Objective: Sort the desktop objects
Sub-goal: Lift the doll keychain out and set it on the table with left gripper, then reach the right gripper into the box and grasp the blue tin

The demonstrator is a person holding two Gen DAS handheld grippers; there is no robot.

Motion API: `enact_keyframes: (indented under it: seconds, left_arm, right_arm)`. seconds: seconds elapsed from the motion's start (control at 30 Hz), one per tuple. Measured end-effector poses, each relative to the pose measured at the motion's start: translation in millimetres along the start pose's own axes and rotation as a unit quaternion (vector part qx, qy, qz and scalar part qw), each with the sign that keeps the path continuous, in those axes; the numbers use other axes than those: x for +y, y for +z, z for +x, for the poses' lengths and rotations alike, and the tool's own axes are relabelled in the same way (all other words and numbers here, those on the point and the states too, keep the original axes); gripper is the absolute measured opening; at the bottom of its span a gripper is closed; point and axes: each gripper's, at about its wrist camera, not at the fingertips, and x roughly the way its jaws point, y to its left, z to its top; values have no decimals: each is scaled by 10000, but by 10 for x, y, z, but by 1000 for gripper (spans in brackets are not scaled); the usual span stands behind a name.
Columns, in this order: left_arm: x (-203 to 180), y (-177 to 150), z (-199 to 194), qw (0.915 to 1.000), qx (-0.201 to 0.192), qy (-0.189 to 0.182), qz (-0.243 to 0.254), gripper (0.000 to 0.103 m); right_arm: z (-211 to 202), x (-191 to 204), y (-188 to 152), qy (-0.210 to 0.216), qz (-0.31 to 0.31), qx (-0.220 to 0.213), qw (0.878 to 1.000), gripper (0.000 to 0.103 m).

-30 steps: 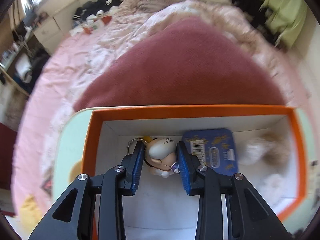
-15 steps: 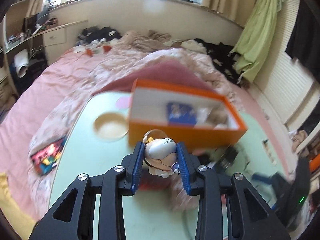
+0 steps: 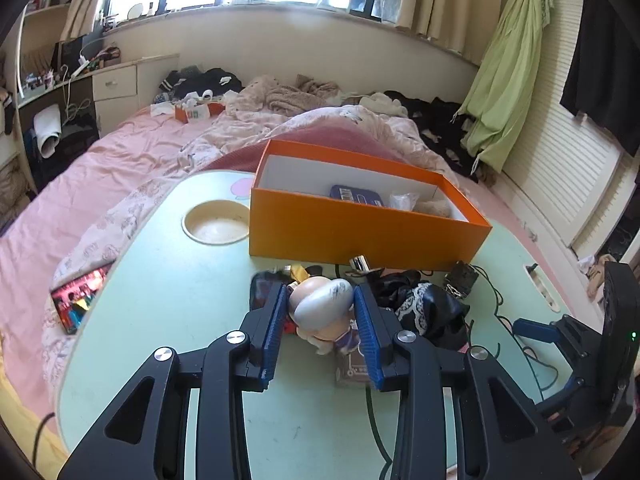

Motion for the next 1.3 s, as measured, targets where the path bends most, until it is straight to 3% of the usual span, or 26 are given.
enact_keyframes:
  seconds: [0.07,0.27,0.4,0.57,0.77,0.87,0.97,1.07,1.13,1.3]
  left_arm:
    - [12,-27,22,10000,-3,-80,-45,52]
    - [127,-141,-91,9985,-207,-408,-297,66]
    - [275,-319,-204,9973,-270,-438,-519,71]
    - [182,-522,-136,9996,-29,-252,-139,76]
    - [-146,-678,-19,9955,-232,509,768,93]
    - [-198,-698,26,9942,-229,425,964,102]
    - [-173,-695,41,9943,-240,389,959,102]
    - [-165,-704,42,9942,-265,389,962,102]
    - [-158,-716,40,9942,-289,381,965,102]
    - [-180,-734,29,9941,-339,361,964,102]
  right_arm:
    - [-3,-3,-8,-3,0,0,10000,103]
    - [-1,-8,0,-22,22,-8,10000,103]
    - [4,-11,19,-28,32,-16,10000,103]
    - [0,-14,7,-36,40,-14,10000,103]
    - [5,-51,123,88,183,156,9997,102]
    - [-136,-64,441,590,372,-128,9975,102]
    - [-258,-24,1063,754,430,-420,9953,102]
    - [-102,24,1584,944,545,-38,9940,95]
    - [153,39,1901,1044,668,378,9916,84]
    - [959,74,2295,422,748,1319,9875,83]
